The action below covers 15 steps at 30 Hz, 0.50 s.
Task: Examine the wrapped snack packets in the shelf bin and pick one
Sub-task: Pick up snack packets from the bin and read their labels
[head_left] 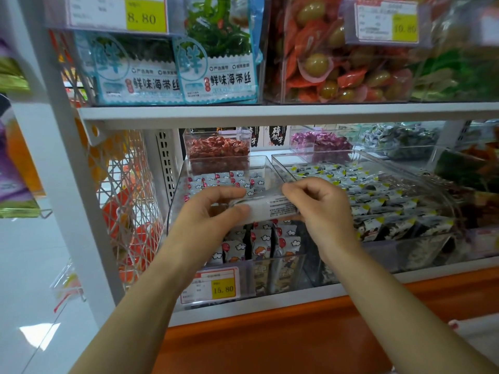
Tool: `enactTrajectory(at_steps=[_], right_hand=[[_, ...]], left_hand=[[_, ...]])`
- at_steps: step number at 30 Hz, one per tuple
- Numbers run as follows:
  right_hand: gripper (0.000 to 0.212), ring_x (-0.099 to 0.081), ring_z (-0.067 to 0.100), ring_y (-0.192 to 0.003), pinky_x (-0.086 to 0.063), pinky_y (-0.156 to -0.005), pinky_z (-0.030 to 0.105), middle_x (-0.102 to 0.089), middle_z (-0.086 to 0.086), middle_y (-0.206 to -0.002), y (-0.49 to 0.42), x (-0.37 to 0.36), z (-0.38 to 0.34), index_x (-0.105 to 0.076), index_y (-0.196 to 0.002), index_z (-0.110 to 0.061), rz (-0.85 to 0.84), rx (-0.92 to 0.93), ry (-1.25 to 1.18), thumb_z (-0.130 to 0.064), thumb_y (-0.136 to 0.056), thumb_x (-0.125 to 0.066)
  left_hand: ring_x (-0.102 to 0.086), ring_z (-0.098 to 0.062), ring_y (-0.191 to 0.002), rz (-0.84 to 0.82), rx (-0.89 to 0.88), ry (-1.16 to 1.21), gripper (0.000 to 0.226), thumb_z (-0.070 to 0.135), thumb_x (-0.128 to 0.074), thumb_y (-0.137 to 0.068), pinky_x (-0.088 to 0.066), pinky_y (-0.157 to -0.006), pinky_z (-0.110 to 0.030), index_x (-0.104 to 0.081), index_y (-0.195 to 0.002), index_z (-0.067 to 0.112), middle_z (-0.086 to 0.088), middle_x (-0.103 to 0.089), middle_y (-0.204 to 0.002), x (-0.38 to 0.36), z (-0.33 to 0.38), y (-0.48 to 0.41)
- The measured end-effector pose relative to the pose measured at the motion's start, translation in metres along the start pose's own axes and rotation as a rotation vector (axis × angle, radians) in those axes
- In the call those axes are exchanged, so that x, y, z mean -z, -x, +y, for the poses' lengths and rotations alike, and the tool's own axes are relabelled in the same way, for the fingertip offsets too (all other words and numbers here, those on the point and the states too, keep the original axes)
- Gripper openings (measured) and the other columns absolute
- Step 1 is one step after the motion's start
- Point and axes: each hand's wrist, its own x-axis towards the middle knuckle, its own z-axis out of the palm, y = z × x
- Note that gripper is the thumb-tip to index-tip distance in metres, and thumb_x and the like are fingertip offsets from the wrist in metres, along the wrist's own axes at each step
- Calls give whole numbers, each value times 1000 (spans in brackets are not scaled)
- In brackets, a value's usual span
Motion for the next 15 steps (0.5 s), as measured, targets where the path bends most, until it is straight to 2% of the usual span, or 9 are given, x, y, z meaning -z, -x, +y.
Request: enactTrajectory(at_steps=[2, 4, 7, 9, 11, 13, 15], right_hand=[[16, -60, 17, -67, -53, -66, 35, -64, 4, -68, 1, -1, 0, -68, -68, -19, -31, 31, 47, -17, -84, -65], [15, -57, 7, -63, -48, -60, 22, -65, 3, -68, 2, -2, 1, -69, -70, -19, -64, 53, 45, -16, -84, -65], [13, -58, -1, -67, -45, -60, 10, -66, -6, -71, 5, -5, 1, -70, -76, -23, -110, 88, 48, -15, -84, -66], [10, -61, -2, -78, -47, -67, 12, -68, -11, -83, 6, -6, 1, -70, -87, -26, -166, 110, 45, -17, -85, -66], [23, -60, 1, -99, -50, -84, 22, -66, -12, -106, 5, -4, 0, -65, -105, -32, -278, 120, 55, -24, -84, -66], [39, -54, 3, -115, -45, -97, 28, -59, -14, -122, 2, -1, -1, -58, -116, -38, -369, 143, 103, -25, -81, -69], [41, -61, 6, -106, -52, -91, 30, -62, -12, -117, -1, 2, -2, -57, -117, -36, -358, 136, 102, -24, -79, -68]], left_hand=[[-64, -27, -93, 65, 36, 18, 9, 29, -65, -84, -55, -86, -42, -70, -92, 29, 0, -68, -100, -2, 1, -1], [-65, -24, -89, 130, 62, 54, 9, 29, -65, -84, -56, -82, -40, -73, -82, 24, 2, -70, -95, -3, 0, -2], [-61, -18, -74, 217, 67, 76, 19, 28, -65, -84, -52, -57, -24, -72, -69, 19, 4, -69, -87, -4, -2, -5], [-59, -16, -70, 265, 67, 62, 22, 26, -64, -85, -51, -52, -21, -71, -68, 15, 1, -68, -88, -4, -3, -7], [-62, -18, -72, 301, 90, 121, 25, 23, -64, -86, -58, -64, -31, -70, -67, 9, -3, -68, -88, -5, -3, -10], [-65, -16, -70, 316, 121, 201, 27, 21, -63, -87, -59, -72, -37, -69, -67, 4, 0, -67, -84, -6, -3, -13], [-66, -16, -75, 287, 130, 256, 27, 23, -60, -89, -59, -72, -34, -70, -69, 8, 2, -68, -81, -9, -2, -16]])
